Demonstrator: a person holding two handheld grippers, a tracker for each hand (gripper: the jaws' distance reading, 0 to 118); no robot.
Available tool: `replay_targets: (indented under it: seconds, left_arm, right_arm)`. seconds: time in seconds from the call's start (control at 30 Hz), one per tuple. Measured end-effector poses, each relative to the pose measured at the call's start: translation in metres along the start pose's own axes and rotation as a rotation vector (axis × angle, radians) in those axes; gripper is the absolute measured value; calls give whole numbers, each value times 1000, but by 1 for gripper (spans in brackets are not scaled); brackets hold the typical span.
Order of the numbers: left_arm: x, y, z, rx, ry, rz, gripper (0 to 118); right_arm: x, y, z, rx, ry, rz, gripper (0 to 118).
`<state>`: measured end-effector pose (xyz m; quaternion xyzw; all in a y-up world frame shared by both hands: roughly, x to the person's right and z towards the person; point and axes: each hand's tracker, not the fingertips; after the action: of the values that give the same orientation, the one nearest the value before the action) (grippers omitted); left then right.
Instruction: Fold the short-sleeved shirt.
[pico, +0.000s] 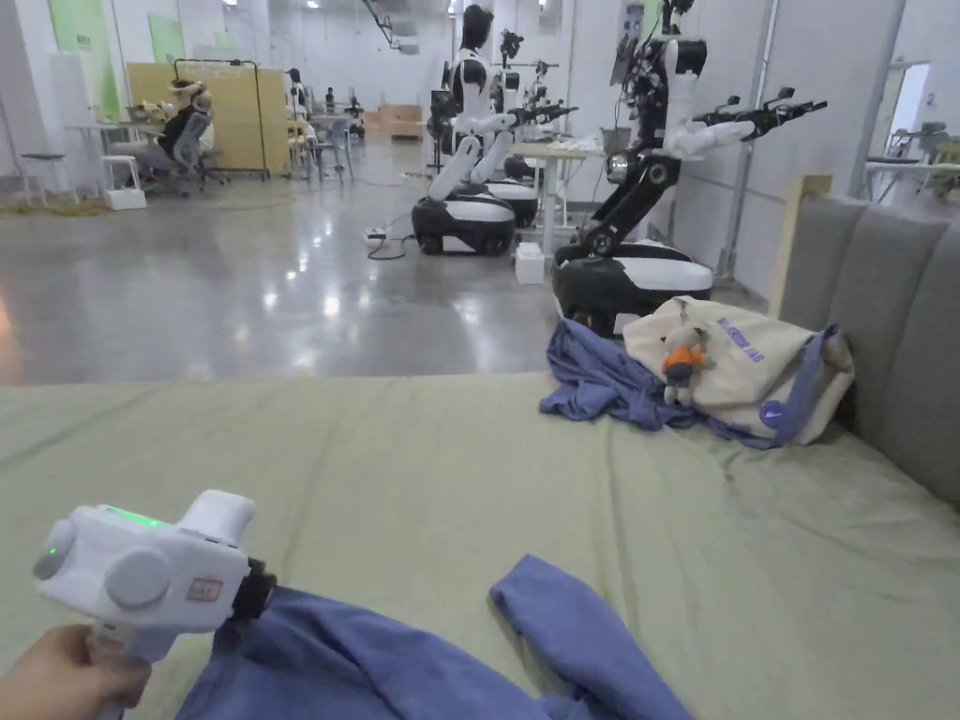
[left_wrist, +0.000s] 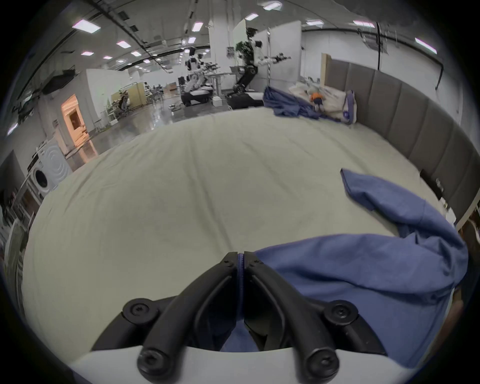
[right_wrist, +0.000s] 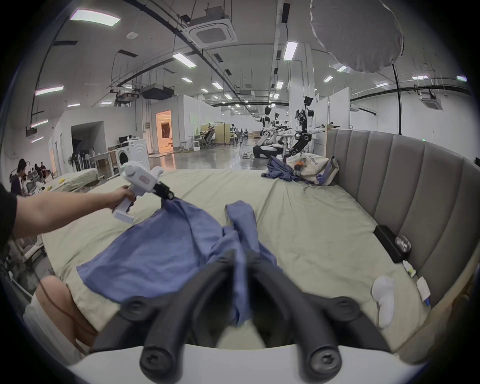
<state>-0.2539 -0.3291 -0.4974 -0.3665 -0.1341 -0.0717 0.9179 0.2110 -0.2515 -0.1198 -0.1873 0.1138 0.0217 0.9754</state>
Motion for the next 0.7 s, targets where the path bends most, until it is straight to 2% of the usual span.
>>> replay_targets:
  seconds: [0.1, 0.13, 0.2, 0.23, 0.3, 0.37, 0.4, 0.47, 0.53, 0.63, 0.7]
  left_arm:
    - [-6, -2, 20, 29, -7, 23, 3]
    - [-8, -1, 25, 27, -16, 28, 3]
    - [-10, -2, 35, 47, -17, 43, 3]
    - [-11, -2, 37, 49, -16, 49, 3]
    - [-14, -5, 41, 66, -24, 74, 3]
    - [-11, -8, 45, 67, -35, 97, 3]
    - [-11, -10, 46, 68, -40, 103, 3]
    - [-12, -12, 46, 61, -41, 107, 3]
    - [-13, -14, 47, 62, -41, 106, 3]
    - [-17, -15, 50, 71, -52, 135, 3]
    - [-15, -17, 52, 75, -50, 133, 3]
  right_arm:
    - [10, 40, -41, -13, 29, 32, 89]
    - [12, 56, -59, 8, 45, 42, 115]
    - [13, 92, -108, 12, 42, 67, 118]
    - [15, 109, -138, -32, 85, 81, 118]
    - [17, 132, -204, -78, 111, 86, 118]
    - [15, 151, -276, -213, 125, 83, 117]
    - [13, 154, -315, -267, 93, 111, 117]
    - [13, 155, -374, -320, 97, 111, 117]
    - [11, 150, -430, -418, 60, 55, 117]
    - [7, 143, -483, -530, 77, 8, 113]
    - [0, 142, -502, -560, 74, 42, 112]
